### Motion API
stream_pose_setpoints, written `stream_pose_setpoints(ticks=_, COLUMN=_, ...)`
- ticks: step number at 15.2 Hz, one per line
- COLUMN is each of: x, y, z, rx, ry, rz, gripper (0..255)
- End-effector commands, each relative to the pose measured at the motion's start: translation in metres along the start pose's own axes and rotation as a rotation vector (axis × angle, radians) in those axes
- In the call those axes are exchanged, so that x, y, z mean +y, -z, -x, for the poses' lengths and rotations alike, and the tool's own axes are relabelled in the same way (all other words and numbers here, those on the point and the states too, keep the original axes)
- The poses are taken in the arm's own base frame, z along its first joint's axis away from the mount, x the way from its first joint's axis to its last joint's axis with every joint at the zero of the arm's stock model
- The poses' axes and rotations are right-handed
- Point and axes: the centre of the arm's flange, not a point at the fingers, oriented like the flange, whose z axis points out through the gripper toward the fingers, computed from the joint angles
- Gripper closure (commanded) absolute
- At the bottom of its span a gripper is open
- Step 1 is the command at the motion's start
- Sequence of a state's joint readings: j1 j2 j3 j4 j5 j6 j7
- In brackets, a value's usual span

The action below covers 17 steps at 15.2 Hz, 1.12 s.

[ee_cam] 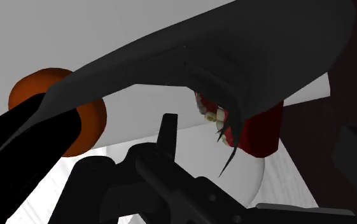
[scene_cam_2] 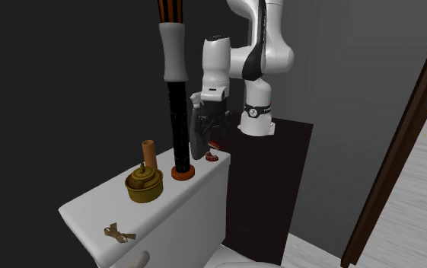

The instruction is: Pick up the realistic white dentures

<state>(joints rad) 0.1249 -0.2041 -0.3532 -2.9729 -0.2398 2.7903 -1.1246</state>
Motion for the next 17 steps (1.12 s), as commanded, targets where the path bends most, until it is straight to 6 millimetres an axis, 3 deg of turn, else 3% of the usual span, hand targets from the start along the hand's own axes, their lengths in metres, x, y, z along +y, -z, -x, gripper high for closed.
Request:
stream_pose_setpoints(ticks=1, x=0.000, y=-0.012, z=0.000, rx=0.000, ry=0.000, rz=0.001, gripper=0)
stream_pose_setpoints(ticks=3, x=0.000, y=-0.015, z=0.000, rx=0.000, ry=0.000, rz=0.001, gripper=0)
stream_pose_setpoints(ticks=4, x=-0.001, y=-0.015, z=0.000, rx=0.000, ry=0.000, rz=0.001, gripper=255)
stream_pose_setpoints(ticks=13, x=0.000, y=-0.015, z=0.000, rx=0.000, ry=0.000, rz=0.001, gripper=255)
stream_pose_setpoints(ticks=17, x=0.000, y=0.006, z=0.000, rx=0.000, ry=0.000, rz=0.001, gripper=255)
